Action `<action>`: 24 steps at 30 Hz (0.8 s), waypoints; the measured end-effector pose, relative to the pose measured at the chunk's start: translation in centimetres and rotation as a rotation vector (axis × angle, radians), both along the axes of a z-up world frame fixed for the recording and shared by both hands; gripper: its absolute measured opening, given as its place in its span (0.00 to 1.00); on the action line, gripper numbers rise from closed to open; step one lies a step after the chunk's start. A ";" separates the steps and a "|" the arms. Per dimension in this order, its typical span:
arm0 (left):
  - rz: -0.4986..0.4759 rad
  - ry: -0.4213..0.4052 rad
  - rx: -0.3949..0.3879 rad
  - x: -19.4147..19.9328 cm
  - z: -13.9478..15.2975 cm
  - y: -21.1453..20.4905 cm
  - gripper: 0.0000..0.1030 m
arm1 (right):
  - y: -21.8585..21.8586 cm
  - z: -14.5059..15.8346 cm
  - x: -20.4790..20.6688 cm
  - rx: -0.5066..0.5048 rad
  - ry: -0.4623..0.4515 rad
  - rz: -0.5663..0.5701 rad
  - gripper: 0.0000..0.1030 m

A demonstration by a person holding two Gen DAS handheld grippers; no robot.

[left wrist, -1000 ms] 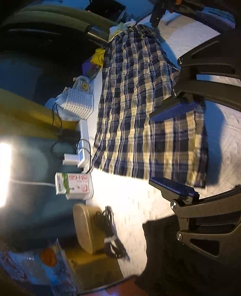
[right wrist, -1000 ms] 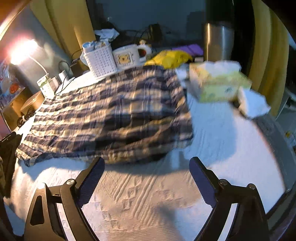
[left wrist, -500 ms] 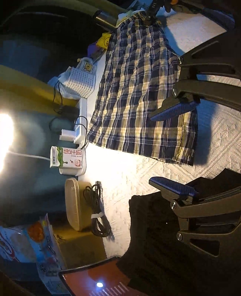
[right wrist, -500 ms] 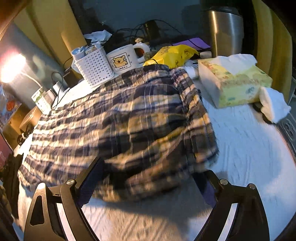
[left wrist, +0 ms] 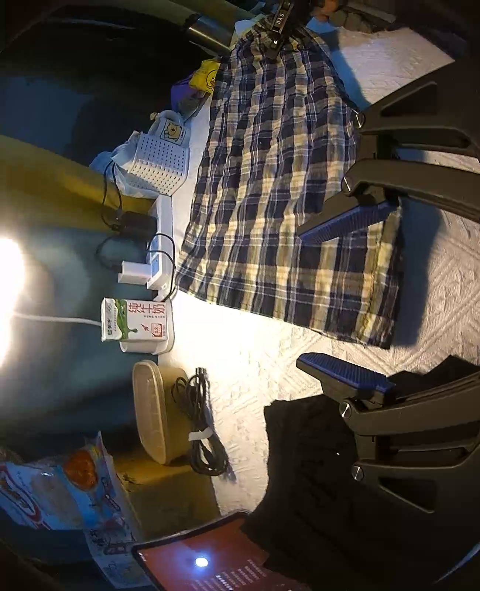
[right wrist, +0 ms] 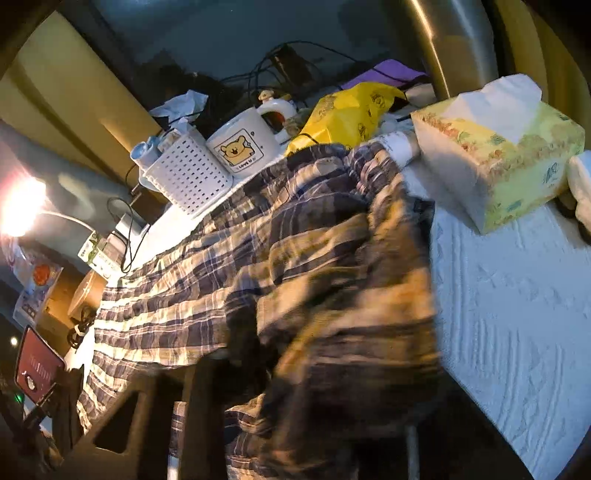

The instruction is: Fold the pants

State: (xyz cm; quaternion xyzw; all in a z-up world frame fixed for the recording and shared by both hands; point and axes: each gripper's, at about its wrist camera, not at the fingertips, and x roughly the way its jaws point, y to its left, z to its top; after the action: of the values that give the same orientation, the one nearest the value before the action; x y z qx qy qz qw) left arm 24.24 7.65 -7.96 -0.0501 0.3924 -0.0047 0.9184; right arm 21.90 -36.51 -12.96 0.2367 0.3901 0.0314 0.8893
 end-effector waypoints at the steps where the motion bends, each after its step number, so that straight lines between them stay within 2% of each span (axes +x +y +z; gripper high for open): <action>1: -0.002 -0.002 0.001 0.0 0.1 -0.2 0.61 | 0.0 0.3 -0.1 -0.019 -0.016 0.007 0.14; 15: -0.049 -0.034 -0.009 -0.1 1.3 -1.3 0.61 | -2.5 9.7 -1.3 -0.215 -0.199 0.019 0.11; 20: -0.060 -0.055 -0.012 0.1 1.8 -0.1 0.61 | -0.8 11.9 -0.9 -0.237 -0.235 0.024 0.11; 24: -0.062 -0.065 -0.008 0.2 1.9 1.1 0.61 | 2.4 13.9 -0.5 -0.273 -0.264 0.061 0.11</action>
State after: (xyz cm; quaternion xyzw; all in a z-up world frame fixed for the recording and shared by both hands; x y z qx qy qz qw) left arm 24.43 8.77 -6.04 -0.0413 0.3638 -0.0365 0.9299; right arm 21.43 -34.15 0.90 0.0957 0.2778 0.0360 0.9552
